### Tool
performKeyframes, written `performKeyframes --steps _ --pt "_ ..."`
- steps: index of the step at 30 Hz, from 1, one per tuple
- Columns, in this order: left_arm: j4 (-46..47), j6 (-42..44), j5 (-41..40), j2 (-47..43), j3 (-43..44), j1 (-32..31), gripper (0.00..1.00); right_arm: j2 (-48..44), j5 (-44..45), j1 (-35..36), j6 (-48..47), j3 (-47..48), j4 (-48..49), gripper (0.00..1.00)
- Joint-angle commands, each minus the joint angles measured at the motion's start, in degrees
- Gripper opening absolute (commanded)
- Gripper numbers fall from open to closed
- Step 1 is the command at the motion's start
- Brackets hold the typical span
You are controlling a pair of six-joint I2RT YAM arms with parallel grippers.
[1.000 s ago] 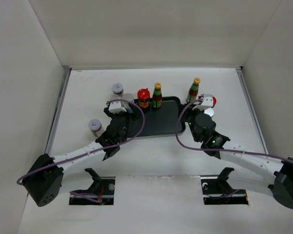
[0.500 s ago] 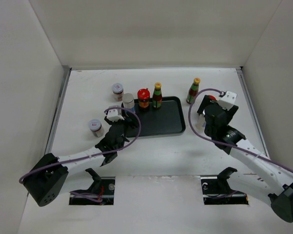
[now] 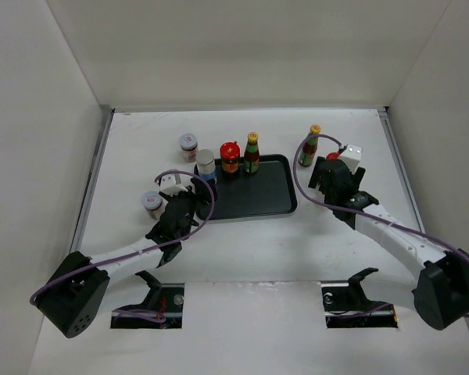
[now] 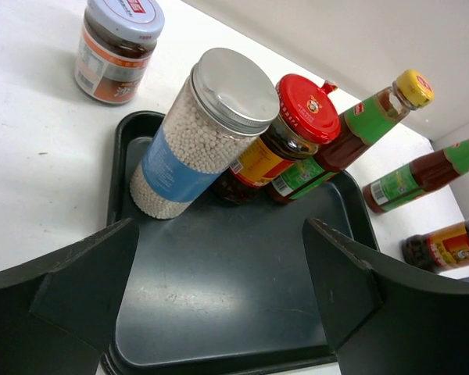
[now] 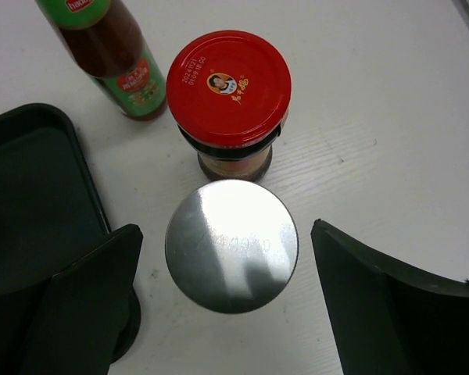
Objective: Organize the condiment bottles
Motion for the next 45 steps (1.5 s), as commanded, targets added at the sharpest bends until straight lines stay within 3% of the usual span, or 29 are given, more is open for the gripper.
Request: performKeyframes --steps 1,3,5,8,13,18,25,34,40,45 --pt "3.1 -1.5 1.7 -1.1 -0.1 0.4 0.87 2.5 -1.9 -1.1 0.5 2.8 4.2 0.92" --pt "3.5 -1.6 1.7 -0.9 -0.3 0.5 0.87 3.7 -1.9 -1.5 1.0 2.6 4.8 0.86" --pt "3.5 -2.1 1.8 -0.2 -0.3 1.1 0.87 4.0 -1.5 -1.6 1.4 2.1 5.4 0.71" --pt "3.2 -2.5 2.5 -1.0 -0.5 1.4 0.87 1.1 1.2 -0.5 1.9 1.0 7.4 0.58" --pt "3.7 -2.6 2.5 -0.3 -0.6 1.6 0.87 -3.2 8.4 7.6 -2.6 5.0 6.3 0.55" --pt "3.7 -2.6 2.2 -1.0 -0.9 1.6 0.87 1.7 8.5 13.2 -6.2 11.1 11.4 0.52" --pt "3.7 -1.8 2.0 -1.4 -0.7 0.7 0.86 18.2 0.9 14.3 -10.5 19.4 26.7 0.53" --pt "3.7 -1.6 2.2 -0.5 -0.3 0.7 0.86 31.4 -6.8 9.1 -7.0 27.0 28.7 0.55" --pt "3.7 -1.3 2.0 -0.3 -0.2 0.4 0.86 35.1 -6.8 7.6 -4.9 25.8 30.6 0.63" --pt "3.7 -1.1 2.0 -0.3 -0.1 0.1 0.86 35.8 -7.1 7.6 -5.1 25.1 33.7 0.83"
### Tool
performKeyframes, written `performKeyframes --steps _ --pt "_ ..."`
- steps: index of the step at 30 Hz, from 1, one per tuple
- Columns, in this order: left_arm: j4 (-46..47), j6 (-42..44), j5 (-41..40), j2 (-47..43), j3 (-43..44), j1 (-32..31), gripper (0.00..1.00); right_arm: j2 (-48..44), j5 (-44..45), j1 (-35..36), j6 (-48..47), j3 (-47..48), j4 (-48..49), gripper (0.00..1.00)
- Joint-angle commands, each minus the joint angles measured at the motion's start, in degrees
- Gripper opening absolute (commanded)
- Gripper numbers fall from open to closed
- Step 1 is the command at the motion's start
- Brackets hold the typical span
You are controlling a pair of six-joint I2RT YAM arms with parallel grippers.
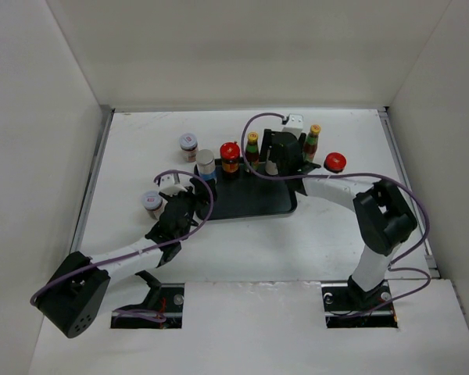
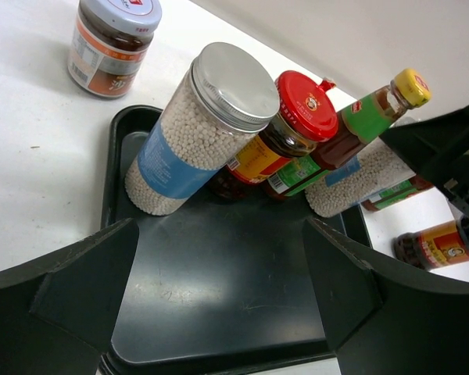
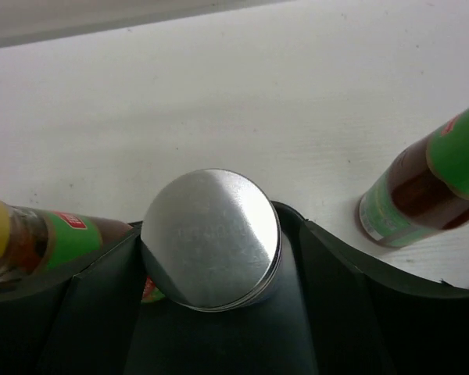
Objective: Organize the condiment bottles
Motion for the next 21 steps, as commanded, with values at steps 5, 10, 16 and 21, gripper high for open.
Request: performKeyframes --steps 5,10,16,21 --pt "3.7 0.8 0.2 -0.2 0.4 -0.6 0.86 -5.0 -2.6 0.1 0.3 1.6 6.2 0.96" --pt "3.8 0.7 0.2 -0.1 0.2 -0.4 0.86 -14.2 -4.1 -1.1 0.3 -2.2 4.3 0.96" --pt "3.8 0.8 0.4 0.5 0.7 -1.1 0.83 -18.0 -3.6 -10.5 -2.0 -4.4 3.7 0.61" --pt "3.8 0.9 0.4 0.3 0.7 -1.1 0.83 -13.4 -4.9 -14.9 -3.7 -0.2 -1.5 0.72"
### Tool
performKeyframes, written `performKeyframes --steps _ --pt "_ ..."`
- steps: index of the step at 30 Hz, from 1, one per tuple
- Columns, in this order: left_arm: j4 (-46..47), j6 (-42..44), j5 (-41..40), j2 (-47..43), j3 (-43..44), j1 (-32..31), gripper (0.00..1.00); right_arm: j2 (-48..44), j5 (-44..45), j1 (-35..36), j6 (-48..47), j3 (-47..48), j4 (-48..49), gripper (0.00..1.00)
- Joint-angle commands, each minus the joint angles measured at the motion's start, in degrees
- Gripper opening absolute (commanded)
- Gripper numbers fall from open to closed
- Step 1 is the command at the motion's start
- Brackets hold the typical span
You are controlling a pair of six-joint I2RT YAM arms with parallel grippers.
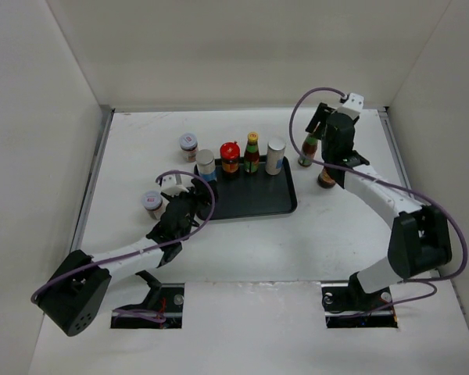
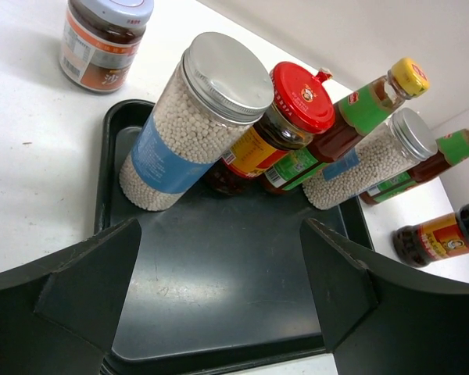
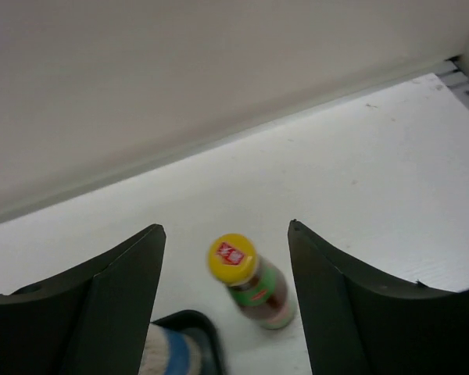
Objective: Organize the condiment bottles
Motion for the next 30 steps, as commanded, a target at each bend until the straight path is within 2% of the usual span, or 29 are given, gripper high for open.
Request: performKeyframes --steps 1,6,9,11,14,16,21,30 --pt "3.5 0.7 0.2 -0.2 0.7 -0.4 0.83 4.4 -1.4 -0.6 -2.8 4.0 -4.7 0.74" --pt "3.6 0.6 1.0 0.5 1.0 -0.2 0.83 9.5 -2.9 -1.7 -3.6 7.3 -6.2 0.74" --pt "3.6 0.7 1.0 0.7 1.0 -0.2 0.82 12.1 -3.7 -2.1 -3.6 9.0 -6.2 0.68" --pt "3.6 0.7 1.1 1.1 1.1 -0.1 0.82 13.2 -3.5 -2.4 -3.7 9.8 -5.7 0.61" --pt "3.6 0.7 1.0 0.1 0.9 -0.4 0.81 13.7 -3.0 -2.5 -4.0 9.7 -4.7 0.43" --pt "3.8 0.7 1.0 0.4 0.9 -0.3 0.81 12.0 -1.7 -2.2 -4.3 8.0 -3.0 0.35" --pt "3.9 0.7 1.3 0.6 1.0 -0.5 0.81 2.4 1.7 -0.6 -6.0 2.4 1.9 0.33" --pt "4.1 0.7 1.0 -0.1 0.6 -0.1 0.81 -11.8 4.9 7.8 -6.5 -5.6 -0.9 0.33"
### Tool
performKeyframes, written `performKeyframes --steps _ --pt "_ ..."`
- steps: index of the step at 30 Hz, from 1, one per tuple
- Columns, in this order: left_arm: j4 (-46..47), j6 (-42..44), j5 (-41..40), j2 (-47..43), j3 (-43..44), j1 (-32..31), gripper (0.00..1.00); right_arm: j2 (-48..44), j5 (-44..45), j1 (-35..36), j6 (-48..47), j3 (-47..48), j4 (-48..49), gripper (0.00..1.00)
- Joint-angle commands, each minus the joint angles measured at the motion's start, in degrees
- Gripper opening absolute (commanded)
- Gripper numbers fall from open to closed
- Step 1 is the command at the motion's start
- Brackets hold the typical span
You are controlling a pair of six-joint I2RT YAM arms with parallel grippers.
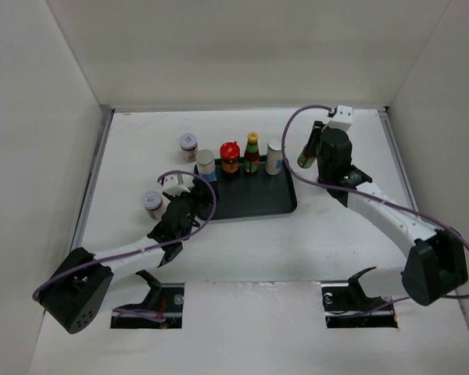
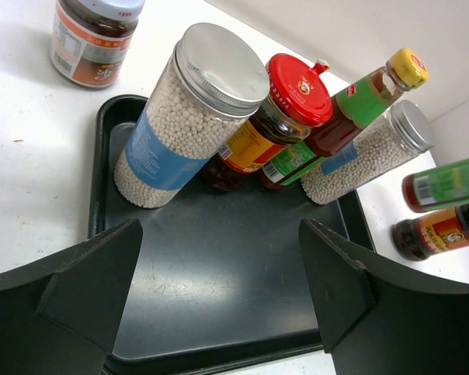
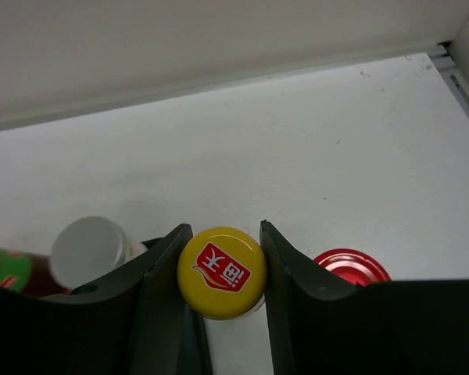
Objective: Organize the condiment bottles
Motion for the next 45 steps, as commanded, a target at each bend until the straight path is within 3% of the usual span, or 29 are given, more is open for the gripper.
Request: performKeyframes --steps 1,7,13,38,41,45 --pt "3.1 0.3 0.3 -0.9 0.6 0.4 0.81 -5.7 3.1 4.4 -0.5 -0.7 6.3 0.33" --pt "2.5 0.0 -0.4 -2.7 0.2 0.7 0.81 -7.9 3.1 13.7 -0.3 -1.8 6.3 0.32" --pt "2.4 0.1 -0.3 -2.4 0.2 0.8 0.81 -0.6 0.4 21.0 -0.2 1.9 9.3 0.32" --pt "2.4 -0.5 0.5 -1.4 0.5 1.5 0.81 11.5 -2.2 25.6 1.4 4.5 10.7 0.35" --pt "2.4 -0.3 0.4 -1.6 0.5 1.3 0.81 12.2 -2.6 25.4 1.7 4.4 10.7 0.39" --pt "2.4 -0.6 0.9 -1.3 0.6 1.7 0.81 11.9 -2.4 25.4 2.1 4.4 10.7 0.6"
